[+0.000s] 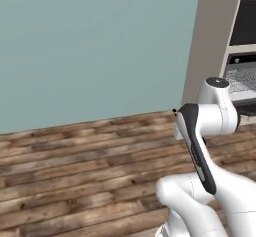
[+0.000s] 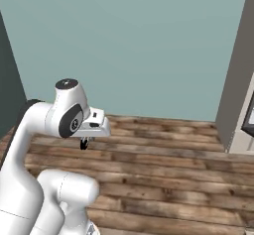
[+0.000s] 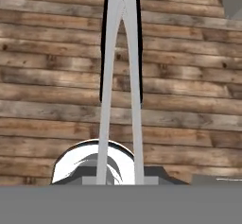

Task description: Pick up the tongs from the counter and place them near the plate next to the oven.

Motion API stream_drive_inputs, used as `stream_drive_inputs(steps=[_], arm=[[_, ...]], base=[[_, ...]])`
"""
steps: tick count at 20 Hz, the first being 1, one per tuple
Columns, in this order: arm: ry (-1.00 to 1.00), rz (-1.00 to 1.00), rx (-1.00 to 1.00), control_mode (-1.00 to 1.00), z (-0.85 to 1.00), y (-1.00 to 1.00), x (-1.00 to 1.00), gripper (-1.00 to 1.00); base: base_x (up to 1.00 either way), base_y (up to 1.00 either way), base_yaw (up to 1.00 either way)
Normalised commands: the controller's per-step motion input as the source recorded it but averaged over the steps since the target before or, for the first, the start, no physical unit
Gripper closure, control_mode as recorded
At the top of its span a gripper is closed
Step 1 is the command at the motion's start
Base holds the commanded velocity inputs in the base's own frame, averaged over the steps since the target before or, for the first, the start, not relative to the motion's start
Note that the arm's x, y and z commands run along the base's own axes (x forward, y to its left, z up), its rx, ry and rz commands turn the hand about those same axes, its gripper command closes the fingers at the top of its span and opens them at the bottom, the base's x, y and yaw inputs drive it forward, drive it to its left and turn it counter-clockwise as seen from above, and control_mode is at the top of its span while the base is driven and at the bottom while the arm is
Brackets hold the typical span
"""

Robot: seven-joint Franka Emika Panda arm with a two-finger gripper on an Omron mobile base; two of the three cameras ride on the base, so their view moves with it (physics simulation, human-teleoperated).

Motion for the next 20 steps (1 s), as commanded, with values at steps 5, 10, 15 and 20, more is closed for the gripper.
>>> stream_drive_inputs(steps=[5, 10, 15, 20], arm=[[0.0, 0.0, 0.0, 1.0, 0.0, 0.0, 0.0, 1.0], [0.0, 0.0, 0.0, 1.0, 0.0, 0.0, 0.0, 1.0], [0.0, 0.0, 0.0, 1.0, 0.0, 0.0, 0.0, 1.0], [0.0, 0.0, 0.0, 1.0, 0.0, 0.0, 0.0, 1.0]], base=[[1.0, -0.75, 0.0], [1.0, -0.84, 0.0], [0.88, -0.94, 0.0], [0.23, -0.96, 0.0]])
